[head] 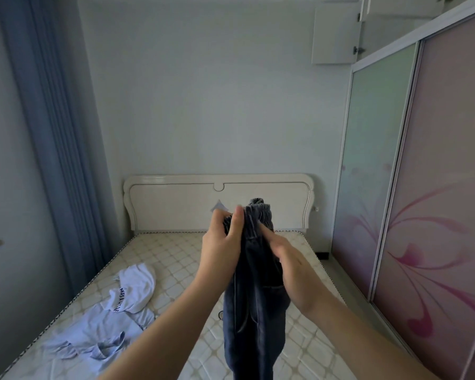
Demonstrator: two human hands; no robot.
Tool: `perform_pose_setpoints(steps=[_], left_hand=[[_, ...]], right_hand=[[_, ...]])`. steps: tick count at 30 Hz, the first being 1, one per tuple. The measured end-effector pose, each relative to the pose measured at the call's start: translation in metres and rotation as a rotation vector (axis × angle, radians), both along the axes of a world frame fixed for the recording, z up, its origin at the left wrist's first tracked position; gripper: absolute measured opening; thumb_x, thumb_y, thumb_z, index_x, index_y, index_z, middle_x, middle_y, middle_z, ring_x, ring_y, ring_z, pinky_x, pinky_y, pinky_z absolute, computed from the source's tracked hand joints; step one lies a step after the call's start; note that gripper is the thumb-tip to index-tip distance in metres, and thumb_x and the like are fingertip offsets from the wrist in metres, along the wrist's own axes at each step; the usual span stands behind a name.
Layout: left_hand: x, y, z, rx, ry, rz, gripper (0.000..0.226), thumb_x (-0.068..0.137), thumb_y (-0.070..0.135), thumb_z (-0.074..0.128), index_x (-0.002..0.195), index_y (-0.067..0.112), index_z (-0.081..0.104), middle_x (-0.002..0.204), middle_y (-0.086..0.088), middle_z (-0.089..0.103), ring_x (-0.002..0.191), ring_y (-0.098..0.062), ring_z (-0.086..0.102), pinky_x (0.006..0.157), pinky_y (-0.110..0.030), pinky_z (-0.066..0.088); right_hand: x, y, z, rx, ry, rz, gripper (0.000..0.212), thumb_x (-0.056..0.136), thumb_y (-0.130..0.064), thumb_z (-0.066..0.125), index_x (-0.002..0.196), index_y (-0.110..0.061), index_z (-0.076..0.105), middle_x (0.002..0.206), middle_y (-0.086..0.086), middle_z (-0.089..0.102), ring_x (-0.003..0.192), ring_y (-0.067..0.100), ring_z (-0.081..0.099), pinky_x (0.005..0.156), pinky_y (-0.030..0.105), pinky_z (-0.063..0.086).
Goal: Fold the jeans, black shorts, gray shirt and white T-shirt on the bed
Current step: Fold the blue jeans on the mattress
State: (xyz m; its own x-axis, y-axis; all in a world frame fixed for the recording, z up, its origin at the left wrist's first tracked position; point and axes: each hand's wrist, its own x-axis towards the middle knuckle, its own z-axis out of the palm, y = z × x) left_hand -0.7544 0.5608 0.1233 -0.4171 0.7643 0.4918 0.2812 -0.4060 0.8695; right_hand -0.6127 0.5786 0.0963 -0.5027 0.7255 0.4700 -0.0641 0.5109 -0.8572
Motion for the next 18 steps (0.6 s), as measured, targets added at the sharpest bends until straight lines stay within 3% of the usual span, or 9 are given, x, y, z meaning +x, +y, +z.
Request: perform_pose_setpoints(steps=[3,6,8,11,13,14,16,18], left_hand=[[-0.005,-0.002,-0.005,-0.022,0.027,-0.028,0.045,0.062,0.082,0.058,0.077,0.042,0.047,0.065,0.019,0.062,0.058,0.002,0.059,0.053,-0.014,0.045],[-0.015,0.001,-0.008,-0.032,-0.074,-0.04,0.04,0.066,0.065,0.068,0.079,0.031,0.053,0.077,0.002,0.068,0.078,-0.02,0.069,0.072,-0.044,0.058],[-0.022,0.0,-0.006,-0.043,-0.087,-0.06,0.043,0.07,0.062,0.064,0.089,0.024,0.056,0.09,-0.008,0.069,0.089,-0.031,0.068,0.082,-0.056,0.055],[-0.031,-0.004,-0.003,-0.058,-0.04,-0.138,0.038,0.072,0.066,0.059,0.097,0.037,0.06,0.097,0.006,0.071,0.093,-0.018,0.069,0.085,-0.051,0.056],[-0.032,-0.008,-0.002,-0.046,0.013,-0.178,0.02,0.074,0.068,0.058,0.086,0.052,0.059,0.089,0.024,0.069,0.088,0.0,0.066,0.081,-0.031,0.056],[-0.03,-0.011,0.0,-0.025,0.044,-0.199,0.014,0.075,0.068,0.057,0.082,0.055,0.058,0.082,0.029,0.066,0.081,0.006,0.063,0.076,-0.021,0.053],[-0.027,-0.015,0.0,0.013,0.104,-0.245,0.012,0.079,0.064,0.057,0.081,0.052,0.058,0.075,0.026,0.063,0.071,0.008,0.059,0.07,-0.015,0.049],[-0.026,-0.018,0.0,0.033,0.142,-0.295,0.023,0.081,0.061,0.06,0.085,0.038,0.056,0.074,0.014,0.061,0.07,-0.004,0.058,0.07,-0.025,0.049]], right_hand=[[0.004,0.001,-0.005,-0.014,-0.054,0.059,0.054,0.094,-0.037,0.03,0.147,-0.039,0.039,0.148,-0.02,0.041,0.139,-0.004,0.032,0.118,0.035,0.024],[0.013,0.004,-0.003,-0.071,-0.021,0.194,0.053,0.094,-0.03,0.028,0.144,-0.029,0.047,0.147,-0.012,0.047,0.139,0.005,0.038,0.116,0.033,0.028],[0.019,0.011,0.0,-0.068,0.116,0.116,0.047,0.097,-0.026,0.027,0.131,-0.029,0.06,0.136,-0.005,0.06,0.13,0.012,0.05,0.108,0.032,0.04],[0.032,0.032,-0.007,-0.036,0.196,-0.284,0.031,0.102,-0.039,0.039,0.126,-0.037,0.058,0.127,-0.017,0.062,0.118,-0.002,0.056,0.104,0.034,0.043],[0.038,0.043,-0.015,-0.18,0.084,-0.251,0.058,0.084,-0.067,0.057,0.135,-0.042,0.048,0.126,-0.024,0.054,0.114,-0.008,0.052,0.103,0.029,0.037],[0.039,0.048,-0.021,-0.246,0.014,-0.163,0.07,0.073,-0.074,0.063,0.133,-0.042,0.05,0.12,-0.021,0.055,0.111,-0.001,0.055,0.1,0.03,0.039],[0.038,0.056,-0.03,-0.306,-0.052,-0.007,0.057,0.074,-0.062,0.072,0.121,-0.032,0.06,0.113,-0.008,0.068,0.109,0.014,0.064,0.099,0.037,0.047],[0.036,0.057,-0.032,-0.323,0.012,0.027,0.047,0.077,-0.041,0.076,0.117,-0.021,0.064,0.116,0.003,0.071,0.11,0.023,0.066,0.098,0.042,0.05]])
